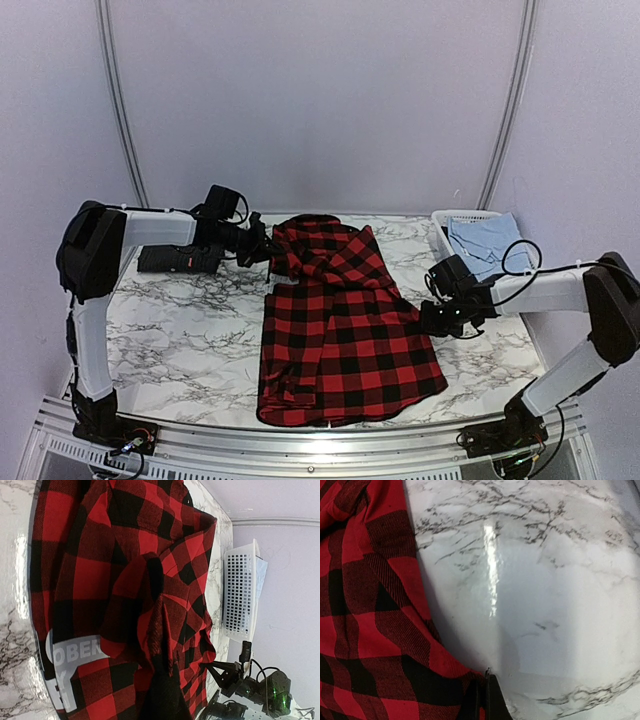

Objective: Fold and stack the long sleeve shirts
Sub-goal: Move the right arm to the center of the board with the 1/3-folded shirt, then pick up the corner of the shirt from the center of the board, then fold the corner of the shirt from the 1/3-folded shirt.

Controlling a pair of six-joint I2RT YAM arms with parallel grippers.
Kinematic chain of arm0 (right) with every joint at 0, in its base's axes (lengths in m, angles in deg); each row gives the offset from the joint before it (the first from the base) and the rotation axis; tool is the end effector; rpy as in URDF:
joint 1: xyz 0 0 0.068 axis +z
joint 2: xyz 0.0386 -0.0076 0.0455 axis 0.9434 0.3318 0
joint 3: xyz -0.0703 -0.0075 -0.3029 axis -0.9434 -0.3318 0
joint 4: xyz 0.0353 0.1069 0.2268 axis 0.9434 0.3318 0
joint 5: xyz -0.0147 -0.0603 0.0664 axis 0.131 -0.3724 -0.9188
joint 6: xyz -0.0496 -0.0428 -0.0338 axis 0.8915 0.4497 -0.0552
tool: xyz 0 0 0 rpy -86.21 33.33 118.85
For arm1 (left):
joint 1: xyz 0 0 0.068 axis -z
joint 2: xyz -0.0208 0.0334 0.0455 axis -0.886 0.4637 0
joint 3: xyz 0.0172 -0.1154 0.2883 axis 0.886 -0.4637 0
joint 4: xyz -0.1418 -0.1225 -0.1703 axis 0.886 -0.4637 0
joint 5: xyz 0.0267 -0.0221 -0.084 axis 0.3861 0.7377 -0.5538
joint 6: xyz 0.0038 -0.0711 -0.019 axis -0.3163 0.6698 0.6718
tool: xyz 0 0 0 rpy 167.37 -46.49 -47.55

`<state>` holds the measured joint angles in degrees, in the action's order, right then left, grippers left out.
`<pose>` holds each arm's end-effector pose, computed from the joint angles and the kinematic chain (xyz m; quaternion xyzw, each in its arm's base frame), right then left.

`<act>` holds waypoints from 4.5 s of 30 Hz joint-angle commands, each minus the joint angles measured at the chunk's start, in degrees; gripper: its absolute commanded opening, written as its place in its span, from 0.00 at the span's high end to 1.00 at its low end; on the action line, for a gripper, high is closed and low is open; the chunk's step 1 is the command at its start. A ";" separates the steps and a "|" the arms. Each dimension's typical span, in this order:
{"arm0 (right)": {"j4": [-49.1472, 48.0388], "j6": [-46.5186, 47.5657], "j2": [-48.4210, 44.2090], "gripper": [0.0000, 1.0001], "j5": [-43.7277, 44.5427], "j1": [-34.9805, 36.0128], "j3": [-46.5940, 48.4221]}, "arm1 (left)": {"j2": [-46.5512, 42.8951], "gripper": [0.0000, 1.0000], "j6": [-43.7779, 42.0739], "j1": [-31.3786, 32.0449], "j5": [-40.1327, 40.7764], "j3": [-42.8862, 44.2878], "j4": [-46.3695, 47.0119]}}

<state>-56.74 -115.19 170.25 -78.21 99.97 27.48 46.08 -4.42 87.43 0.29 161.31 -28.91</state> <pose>0.2241 0.1214 0.1677 0.0601 0.9696 0.0993 0.2156 0.4278 -0.2397 0.2213 -0.0424 0.8623 -0.4748 0.1709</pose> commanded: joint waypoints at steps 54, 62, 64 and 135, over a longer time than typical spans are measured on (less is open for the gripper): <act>25.08 -19.30 -21.15 1.00 9.27 30.53 1.06 | -1.99 1.00 1.32 -0.76 -2.05 21.64 5.12; 19.34 -15.20 -13.40 1.00 5.73 38.05 5.30 | 1.52 1.00 1.17 -3.32 -0.77 34.45 5.83; 16.17 -13.96 -12.72 1.00 3.43 38.55 4.99 | 2.82 1.00 0.99 -4.06 -0.79 37.44 6.61; -1.22 -6.97 4.34 1.00 -13.64 37.72 8.99 | 0.71 1.00 -16.12 -7.92 -4.95 33.10 13.95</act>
<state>-57.20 -122.99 174.01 -91.55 138.06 34.48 46.47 -19.76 79.37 -1.98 191.67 -17.50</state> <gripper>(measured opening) 0.002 0.035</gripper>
